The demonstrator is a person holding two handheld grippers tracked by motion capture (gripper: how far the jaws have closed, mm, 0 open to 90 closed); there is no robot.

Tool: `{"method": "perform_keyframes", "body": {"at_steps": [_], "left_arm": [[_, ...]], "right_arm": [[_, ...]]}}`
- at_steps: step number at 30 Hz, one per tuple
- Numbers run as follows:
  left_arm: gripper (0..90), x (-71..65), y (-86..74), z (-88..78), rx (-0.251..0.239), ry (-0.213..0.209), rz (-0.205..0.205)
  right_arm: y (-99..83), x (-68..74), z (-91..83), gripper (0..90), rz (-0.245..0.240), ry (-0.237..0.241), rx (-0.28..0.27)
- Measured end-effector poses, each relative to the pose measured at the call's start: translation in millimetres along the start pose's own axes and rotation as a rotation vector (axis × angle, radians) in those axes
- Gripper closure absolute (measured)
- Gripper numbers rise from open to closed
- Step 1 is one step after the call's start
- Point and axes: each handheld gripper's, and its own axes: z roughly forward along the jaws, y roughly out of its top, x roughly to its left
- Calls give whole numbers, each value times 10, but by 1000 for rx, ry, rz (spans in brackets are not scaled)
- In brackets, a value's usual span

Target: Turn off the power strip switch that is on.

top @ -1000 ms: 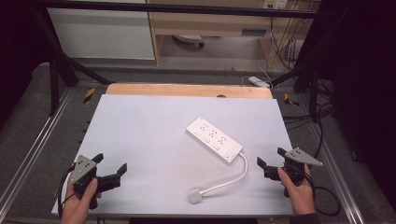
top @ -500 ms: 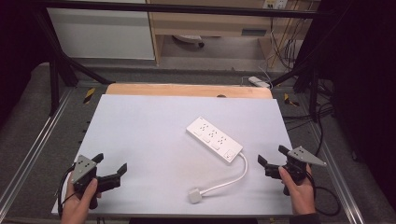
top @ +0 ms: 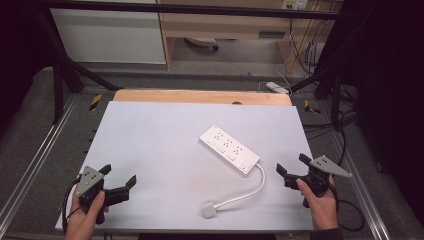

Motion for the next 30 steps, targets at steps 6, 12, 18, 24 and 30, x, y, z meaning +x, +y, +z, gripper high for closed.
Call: {"method": "perform_keyframes", "body": {"at_steps": [6, 12, 18, 24, 30], "left_arm": [[45, 1, 0, 2, 1, -2, 0], [45, 9, -3, -3, 1, -1, -4], [45, 4, -5, 0, 3, -2, -6], [45, 4, -5, 1, 3, -3, -4], [46, 5, -15, 16, 7, -2, -12]], "right_arm": [[16, 24, 6, 17, 3, -3, -1], [34, 54, 14, 15, 5, 4, 0], [54, 73, 13, 15, 14, 6, -2], [74, 100, 22, 15, 7, 15, 0], [109, 105, 40, 18, 3, 14, -1]]}}
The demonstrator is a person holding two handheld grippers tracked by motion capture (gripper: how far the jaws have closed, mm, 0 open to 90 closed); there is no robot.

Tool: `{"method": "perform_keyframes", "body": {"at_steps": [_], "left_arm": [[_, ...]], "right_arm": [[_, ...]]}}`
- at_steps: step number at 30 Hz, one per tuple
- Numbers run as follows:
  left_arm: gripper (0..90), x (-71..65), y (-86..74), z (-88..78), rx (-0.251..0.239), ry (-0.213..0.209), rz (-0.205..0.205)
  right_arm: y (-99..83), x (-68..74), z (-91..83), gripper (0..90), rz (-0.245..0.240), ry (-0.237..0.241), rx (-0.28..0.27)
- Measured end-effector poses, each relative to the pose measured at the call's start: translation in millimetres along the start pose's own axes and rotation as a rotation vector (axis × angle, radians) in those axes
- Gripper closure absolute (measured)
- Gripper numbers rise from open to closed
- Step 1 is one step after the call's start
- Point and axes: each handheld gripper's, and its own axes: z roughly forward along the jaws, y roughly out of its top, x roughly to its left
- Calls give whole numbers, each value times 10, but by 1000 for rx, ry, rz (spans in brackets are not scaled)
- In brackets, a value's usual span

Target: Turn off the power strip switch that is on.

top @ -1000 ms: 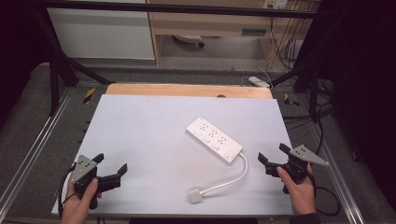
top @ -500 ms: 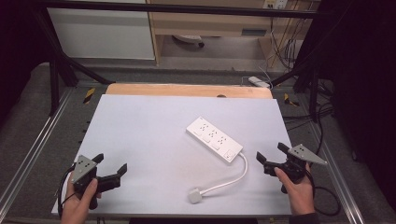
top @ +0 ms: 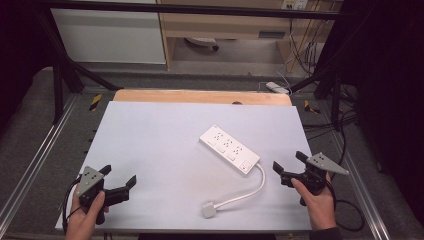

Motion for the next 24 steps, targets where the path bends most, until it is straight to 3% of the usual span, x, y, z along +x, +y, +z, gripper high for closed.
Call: {"method": "perform_keyframes", "body": {"at_steps": [3, 13, 24], "left_arm": [[41, -5, 10, -21, -7, -7, 16], [43, -3, 8, -11, -3, -7, 7], [43, -6, 2, -5, 1, -6, 3]], "right_arm": [[29, -25, 26, 24, 5, -15, 7], [133, -100, 66, 25, 26, -12, 11], [293, -108, 125, 22, 9, -2, 13]]}}
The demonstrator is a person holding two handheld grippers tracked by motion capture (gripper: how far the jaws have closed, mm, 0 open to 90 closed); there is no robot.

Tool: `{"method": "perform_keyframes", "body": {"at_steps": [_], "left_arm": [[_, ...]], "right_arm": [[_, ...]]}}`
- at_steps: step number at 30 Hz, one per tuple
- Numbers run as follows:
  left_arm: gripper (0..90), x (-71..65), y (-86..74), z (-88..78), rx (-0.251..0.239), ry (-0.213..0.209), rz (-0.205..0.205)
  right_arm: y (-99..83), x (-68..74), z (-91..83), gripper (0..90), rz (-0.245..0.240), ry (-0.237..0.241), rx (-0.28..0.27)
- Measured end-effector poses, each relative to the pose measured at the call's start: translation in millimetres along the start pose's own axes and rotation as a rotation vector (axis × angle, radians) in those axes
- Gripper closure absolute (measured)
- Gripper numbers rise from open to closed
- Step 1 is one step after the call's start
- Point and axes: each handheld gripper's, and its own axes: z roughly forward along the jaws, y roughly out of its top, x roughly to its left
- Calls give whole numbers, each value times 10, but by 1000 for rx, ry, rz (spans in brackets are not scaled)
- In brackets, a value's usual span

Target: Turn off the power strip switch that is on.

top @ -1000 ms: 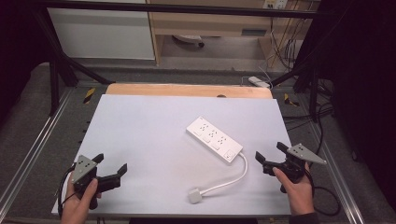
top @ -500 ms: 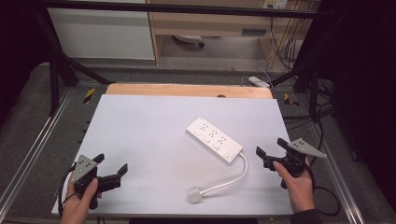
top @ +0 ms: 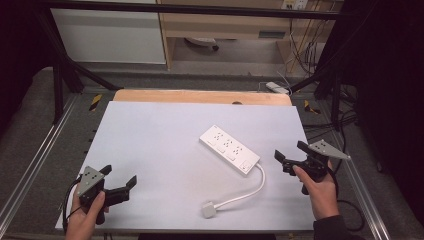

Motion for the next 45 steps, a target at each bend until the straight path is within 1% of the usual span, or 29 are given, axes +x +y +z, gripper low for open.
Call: {"method": "perform_keyframes", "body": {"at_steps": [6, 16, 23, 25, 28, 30, 38, 45], "left_arm": [[44, 11, 1, -6, 4, 2, 8], [43, 8, 2, -7, 1, 1, 6], [43, 6, 2, -7, -1, 1, 5], [43, 7, 2, -6, 1, 1, 6], [44, 4, 2, -5, 1, 0, 6], [44, 3, 1, -5, 1, 0, 6], [43, 4, 2, -5, 1, -1, 6], [43, 7, 2, -2, 0, -1, 6]], "right_arm": [[98, 34, 63, 20, -13, 20, 4], [209, 76, 159, 18, -36, 37, 11], [306, 120, 243, 21, -47, 50, -3], [332, 135, 267, 35, -48, 54, -9], [371, 151, 313, 42, -41, 49, -13], [393, 160, 343, 42, -37, 54, -15], [466, 217, 465, 42, -60, 60, -14], [522, 266, 554, 52, -67, 66, -22]]}}
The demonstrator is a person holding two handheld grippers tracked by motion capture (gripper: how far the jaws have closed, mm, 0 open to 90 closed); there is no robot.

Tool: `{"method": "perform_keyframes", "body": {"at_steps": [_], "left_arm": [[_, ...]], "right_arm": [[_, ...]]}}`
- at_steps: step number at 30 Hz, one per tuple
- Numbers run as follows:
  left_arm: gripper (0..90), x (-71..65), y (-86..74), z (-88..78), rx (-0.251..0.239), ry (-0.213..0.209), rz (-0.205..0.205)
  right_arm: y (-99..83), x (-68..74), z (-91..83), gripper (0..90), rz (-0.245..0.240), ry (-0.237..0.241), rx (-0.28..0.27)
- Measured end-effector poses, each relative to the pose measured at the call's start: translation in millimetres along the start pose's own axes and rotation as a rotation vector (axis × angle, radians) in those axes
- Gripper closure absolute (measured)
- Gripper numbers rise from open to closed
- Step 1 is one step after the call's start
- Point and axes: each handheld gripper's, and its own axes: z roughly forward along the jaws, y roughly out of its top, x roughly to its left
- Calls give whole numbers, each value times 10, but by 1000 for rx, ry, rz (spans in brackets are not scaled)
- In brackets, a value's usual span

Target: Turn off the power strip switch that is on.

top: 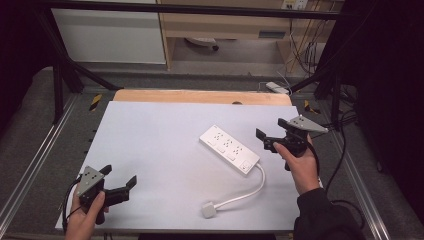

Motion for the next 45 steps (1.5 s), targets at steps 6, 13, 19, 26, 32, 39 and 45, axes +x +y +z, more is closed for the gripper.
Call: {"method": "perform_keyframes", "body": {"at_steps": [6, 13, 19, 26, 32, 39, 45], "left_arm": [[44, -3, -1, 3, 0, -5, -3], [43, -3, 1, 2, 0, -5, -1], [44, -4, -1, 4, 2, -5, -2], [44, 0, 2, 0, 1, -6, 0], [44, 0, 3, 0, 1, -7, 1], [44, -2, 2, 1, 2, -9, -1], [43, 1, 3, 0, 1, -9, 1]], "right_arm": [[63, 52, 100, 58, -7, 7, -5], [122, 98, 184, 55, -20, 16, -1], [137, 123, 260, 41, -25, 17, 6], [144, 165, 352, 25, -33, 10, 14], [157, 206, 410, 45, -40, 26, 16], [169, 272, 471, 191, -45, 43, 7], [199, 333, 524, 358, -55, 64, -23]]}}
